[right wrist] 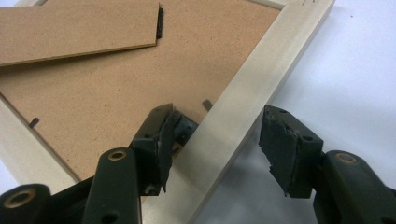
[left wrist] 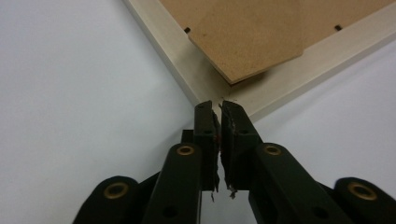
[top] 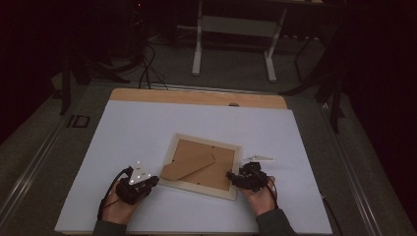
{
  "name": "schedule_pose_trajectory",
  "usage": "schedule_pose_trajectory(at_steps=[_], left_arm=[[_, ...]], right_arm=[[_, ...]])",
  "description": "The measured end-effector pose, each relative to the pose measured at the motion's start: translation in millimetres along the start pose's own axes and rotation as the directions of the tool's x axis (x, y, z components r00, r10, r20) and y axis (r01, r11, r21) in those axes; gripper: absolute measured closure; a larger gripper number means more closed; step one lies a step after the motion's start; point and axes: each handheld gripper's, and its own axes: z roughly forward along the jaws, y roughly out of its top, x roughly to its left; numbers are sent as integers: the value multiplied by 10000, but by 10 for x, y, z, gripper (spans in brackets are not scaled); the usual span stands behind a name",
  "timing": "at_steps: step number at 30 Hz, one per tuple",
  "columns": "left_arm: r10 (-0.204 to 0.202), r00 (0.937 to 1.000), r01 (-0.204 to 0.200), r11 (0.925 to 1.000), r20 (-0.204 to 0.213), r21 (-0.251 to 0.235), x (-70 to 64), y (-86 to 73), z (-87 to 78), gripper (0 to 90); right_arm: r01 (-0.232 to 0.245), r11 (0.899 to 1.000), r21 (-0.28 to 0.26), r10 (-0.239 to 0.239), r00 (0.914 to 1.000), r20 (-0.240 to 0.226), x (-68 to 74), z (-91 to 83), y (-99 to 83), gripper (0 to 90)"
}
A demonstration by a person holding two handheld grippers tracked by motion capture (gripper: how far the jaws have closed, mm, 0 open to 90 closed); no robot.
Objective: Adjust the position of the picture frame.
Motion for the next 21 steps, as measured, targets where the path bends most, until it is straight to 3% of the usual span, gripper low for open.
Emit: schedule_pose_trajectory(at_steps=[7, 15, 21], left_arm=[[135, 9999, -135, 9999, 14, 96, -22, -14, -21, 900], [452, 9982, -460, 9987, 392, 200, -111, -42, -44, 900], [459, 9987, -470, 9975, 223, 524, -104, -58, 12, 900]], right_arm=[[64, 10000, 3, -64, 10000, -26, 7, 36, 45, 463], [103, 9999, -24, -103, 9999, -23, 18, 62, 69, 474], [187, 9998, 0, -187, 9998, 4, 53, 106, 121, 488]])
